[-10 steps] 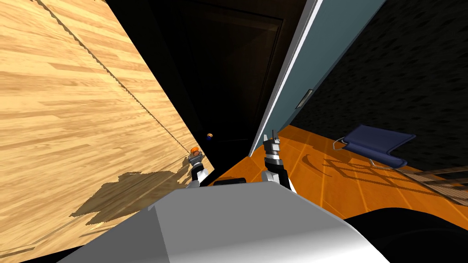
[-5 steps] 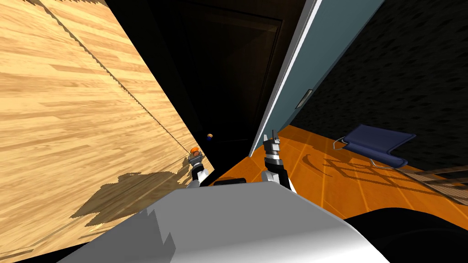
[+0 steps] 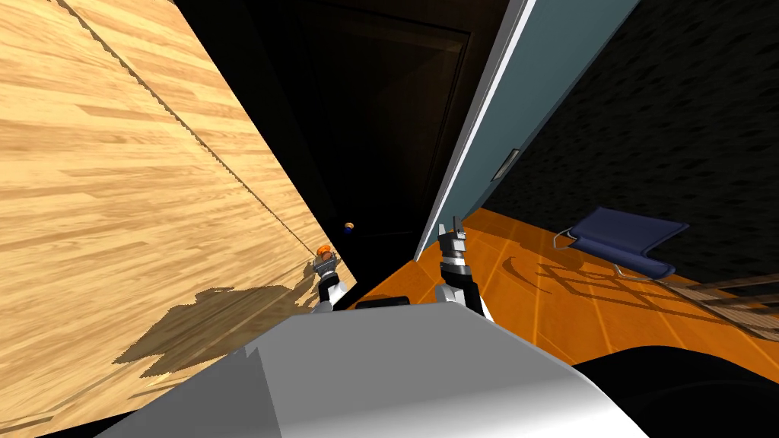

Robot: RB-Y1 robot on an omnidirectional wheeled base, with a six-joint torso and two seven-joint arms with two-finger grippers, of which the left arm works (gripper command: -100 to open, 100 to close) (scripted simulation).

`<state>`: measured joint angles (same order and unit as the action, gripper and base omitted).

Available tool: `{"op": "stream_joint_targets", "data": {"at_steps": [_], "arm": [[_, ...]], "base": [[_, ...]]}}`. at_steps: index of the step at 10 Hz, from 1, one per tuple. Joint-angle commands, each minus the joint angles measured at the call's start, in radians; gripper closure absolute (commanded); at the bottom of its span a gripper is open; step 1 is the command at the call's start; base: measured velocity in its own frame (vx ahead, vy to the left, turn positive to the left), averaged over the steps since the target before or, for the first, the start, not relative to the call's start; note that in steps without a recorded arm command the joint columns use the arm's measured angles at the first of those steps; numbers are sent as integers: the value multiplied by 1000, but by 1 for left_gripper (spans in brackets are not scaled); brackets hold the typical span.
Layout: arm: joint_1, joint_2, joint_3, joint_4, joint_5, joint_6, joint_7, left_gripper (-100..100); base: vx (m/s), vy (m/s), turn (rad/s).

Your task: Push the door open

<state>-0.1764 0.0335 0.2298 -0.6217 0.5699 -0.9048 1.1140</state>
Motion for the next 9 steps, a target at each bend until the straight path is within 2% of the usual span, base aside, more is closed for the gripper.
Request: {"op": "stream_joint_targets", "data": {"at_steps": [1, 2, 3, 8, 9], "arm": [[-1, 13, 30, 7, 22, -23, -12, 100], [-1, 15, 38, 8, 28, -28, -14, 100], [-1, 15, 38, 8, 28, -28, -14, 100], [-1, 15, 38, 8, 28, -28, -14, 100], [-2, 20, 54, 12, 39, -41, -21, 100]], "base": [[37, 71, -222], [66, 148, -193], [58, 99, -19], [16, -5, 7], [1, 28, -75]]}}
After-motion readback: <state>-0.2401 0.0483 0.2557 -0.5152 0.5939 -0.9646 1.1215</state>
